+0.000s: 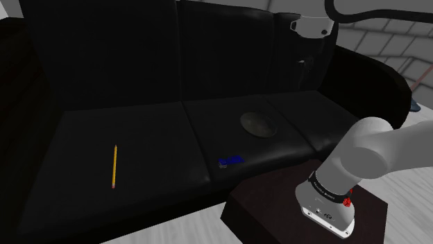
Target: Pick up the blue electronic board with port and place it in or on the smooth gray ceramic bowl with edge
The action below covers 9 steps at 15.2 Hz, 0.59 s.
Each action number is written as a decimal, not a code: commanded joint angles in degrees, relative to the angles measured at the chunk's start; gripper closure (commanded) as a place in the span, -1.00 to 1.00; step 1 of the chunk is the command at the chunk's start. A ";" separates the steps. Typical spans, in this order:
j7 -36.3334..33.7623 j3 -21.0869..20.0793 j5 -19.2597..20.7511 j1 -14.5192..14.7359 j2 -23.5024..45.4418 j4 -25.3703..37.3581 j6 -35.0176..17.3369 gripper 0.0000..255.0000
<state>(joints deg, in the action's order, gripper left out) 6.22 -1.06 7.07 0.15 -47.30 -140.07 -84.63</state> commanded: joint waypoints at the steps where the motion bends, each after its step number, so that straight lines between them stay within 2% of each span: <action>1: 0.00 0.00 0.00 0.00 0.00 0.00 0.00 -1.00; 9: -0.88 -3.97 -5.04 5.73 1.88 -10.39 -15.68 -1.00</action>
<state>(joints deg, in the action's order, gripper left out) 5.49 -4.41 2.76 5.07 -45.78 -149.44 -98.31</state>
